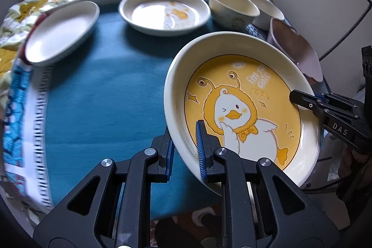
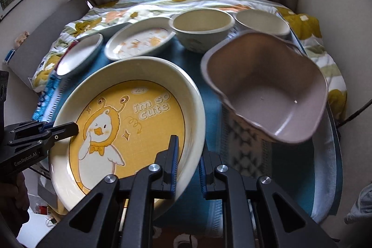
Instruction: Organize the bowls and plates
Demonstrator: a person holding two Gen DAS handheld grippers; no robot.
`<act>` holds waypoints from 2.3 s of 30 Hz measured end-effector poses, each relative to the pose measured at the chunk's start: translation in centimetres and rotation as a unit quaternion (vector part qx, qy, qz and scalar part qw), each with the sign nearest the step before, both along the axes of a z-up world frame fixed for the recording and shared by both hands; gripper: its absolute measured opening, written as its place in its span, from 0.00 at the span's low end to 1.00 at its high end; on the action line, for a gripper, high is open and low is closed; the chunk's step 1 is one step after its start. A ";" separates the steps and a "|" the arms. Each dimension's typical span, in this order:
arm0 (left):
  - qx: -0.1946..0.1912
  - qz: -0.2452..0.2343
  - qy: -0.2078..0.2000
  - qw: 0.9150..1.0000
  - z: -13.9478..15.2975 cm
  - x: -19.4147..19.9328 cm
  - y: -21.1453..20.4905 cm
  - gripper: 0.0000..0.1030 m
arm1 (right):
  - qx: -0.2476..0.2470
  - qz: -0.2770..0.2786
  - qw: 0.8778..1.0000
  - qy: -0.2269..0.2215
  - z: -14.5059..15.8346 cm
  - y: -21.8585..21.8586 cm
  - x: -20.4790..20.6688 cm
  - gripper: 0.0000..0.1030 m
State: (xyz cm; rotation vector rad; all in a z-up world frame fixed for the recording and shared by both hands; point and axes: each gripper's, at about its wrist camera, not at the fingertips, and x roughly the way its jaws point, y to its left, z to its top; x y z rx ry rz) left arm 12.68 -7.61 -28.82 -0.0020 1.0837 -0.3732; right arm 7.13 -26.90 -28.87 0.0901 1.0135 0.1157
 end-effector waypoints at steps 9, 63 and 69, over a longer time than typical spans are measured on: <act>0.004 0.021 -0.008 1.000 -2.5 0.8 -1.5 0.15 | 0.006 0.004 1.000 -0.008 -2.5 -1.8 0.9 0.14; 0.047 0.258 -0.156 0.952 17.5 -0.5 14.4 1.00 | 0.071 0.195 0.965 -0.162 16.7 10.7 8.6 1.00; -0.027 0.310 -0.093 0.946 13.2 5.6 21.9 1.00 | 0.045 0.227 0.967 -0.103 14.5 16.2 17.5 1.00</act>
